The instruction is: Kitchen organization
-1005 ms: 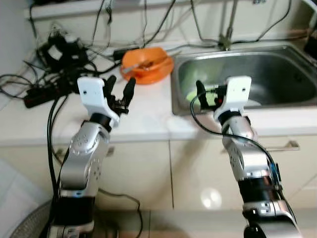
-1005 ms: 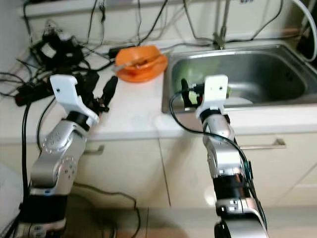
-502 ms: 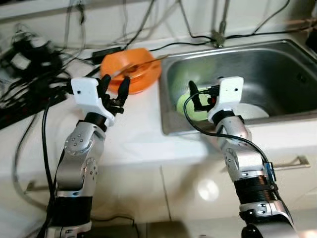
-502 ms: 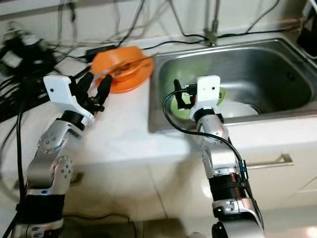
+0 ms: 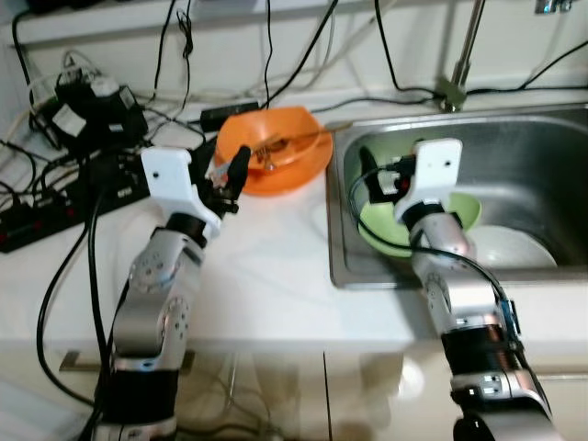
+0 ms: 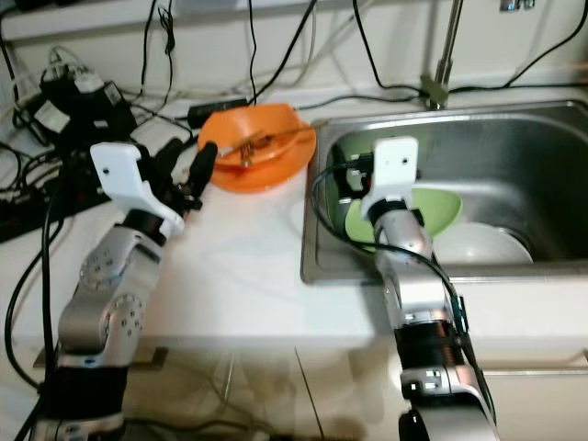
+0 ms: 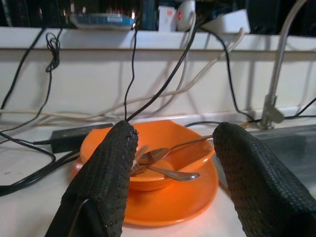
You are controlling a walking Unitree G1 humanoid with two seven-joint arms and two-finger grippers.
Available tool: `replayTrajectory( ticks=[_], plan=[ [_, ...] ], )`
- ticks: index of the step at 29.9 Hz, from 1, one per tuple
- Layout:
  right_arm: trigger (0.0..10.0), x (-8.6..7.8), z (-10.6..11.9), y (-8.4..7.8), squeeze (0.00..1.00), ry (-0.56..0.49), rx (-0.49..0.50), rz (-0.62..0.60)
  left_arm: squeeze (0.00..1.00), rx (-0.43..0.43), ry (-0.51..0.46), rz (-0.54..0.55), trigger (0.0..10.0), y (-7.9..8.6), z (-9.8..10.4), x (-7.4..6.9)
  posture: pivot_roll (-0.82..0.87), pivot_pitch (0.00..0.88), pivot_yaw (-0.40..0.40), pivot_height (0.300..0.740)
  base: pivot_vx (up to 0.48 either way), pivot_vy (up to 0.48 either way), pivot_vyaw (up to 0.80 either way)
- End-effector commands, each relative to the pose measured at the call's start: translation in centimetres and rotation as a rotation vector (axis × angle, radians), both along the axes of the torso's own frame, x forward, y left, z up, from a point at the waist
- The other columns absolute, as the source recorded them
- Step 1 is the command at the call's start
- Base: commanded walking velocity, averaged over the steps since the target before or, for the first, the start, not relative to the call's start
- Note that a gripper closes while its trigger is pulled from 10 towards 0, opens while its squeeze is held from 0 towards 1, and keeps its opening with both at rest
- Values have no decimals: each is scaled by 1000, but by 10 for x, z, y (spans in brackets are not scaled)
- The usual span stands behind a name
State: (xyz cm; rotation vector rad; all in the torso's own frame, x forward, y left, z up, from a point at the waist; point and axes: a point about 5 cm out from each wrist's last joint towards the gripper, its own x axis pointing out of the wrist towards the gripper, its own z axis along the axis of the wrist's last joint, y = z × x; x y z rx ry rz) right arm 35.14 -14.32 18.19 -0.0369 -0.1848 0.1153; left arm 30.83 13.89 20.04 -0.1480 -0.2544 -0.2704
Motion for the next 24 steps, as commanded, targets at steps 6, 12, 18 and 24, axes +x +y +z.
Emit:
replayTrajectory(
  ticks=[6,12,18,24],
  plan=[
    [10000,3,0,5,0,46,111,32,0,58,-24,3,10000,3,2,-4,-20,0,136,740,0,0,0],
    [10000,5,-1,3,0,84,173,53,0,83,1,-19,10000,0,-3,-1,-25,0,137,740,0,0,0],
    [10000,4,-6,3,0,122,150,66,0,91,30,-35,10000,-2,-6,4,-29,0,140,740,0,0,0],
    [10000,4,-10,4,0,118,50,34,0,63,18,-39,10000,-2,-3,5,-32,0,140,740,0,0,0]
  ],
)
